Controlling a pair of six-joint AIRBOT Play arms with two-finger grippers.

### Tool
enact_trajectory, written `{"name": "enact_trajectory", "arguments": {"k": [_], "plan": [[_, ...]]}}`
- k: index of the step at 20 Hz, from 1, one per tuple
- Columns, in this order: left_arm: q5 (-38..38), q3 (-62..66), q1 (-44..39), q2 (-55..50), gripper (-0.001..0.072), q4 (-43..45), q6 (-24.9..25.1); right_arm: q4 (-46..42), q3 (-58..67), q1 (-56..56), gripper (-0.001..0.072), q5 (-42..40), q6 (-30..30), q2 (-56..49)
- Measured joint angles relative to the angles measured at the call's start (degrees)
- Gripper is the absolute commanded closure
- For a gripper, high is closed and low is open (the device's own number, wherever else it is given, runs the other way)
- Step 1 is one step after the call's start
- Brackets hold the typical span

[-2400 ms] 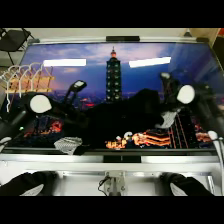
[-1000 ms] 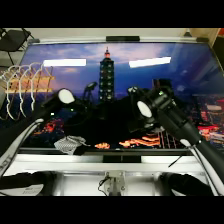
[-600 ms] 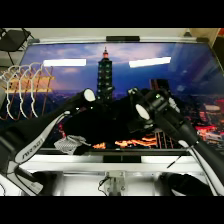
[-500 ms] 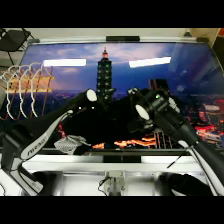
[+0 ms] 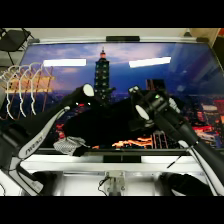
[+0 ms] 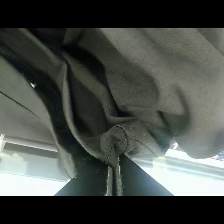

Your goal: Fold the shirts.

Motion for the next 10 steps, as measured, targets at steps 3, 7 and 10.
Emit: {"name": "enact_trajectory", "arguments": {"k": [3,7,10], "plan": [[-0.7,0.5,1.79,6.8,0.0653,1.07,0.33,-0.52,0.0,0.0,0.0649,-1.05,0.13,0.0],[-0.85,-1.38,1.25,18.1,0.0653,10.12,-4.37,-0.46,0.0,0.0,0.0649,-2.23,1.6,0.04],[0.92,-9.33,-2.08,28.28,0.0653,18.91,-12.39,0.35,0.0,-0.02,0.065,-3.41,2.34,1.2]]}}
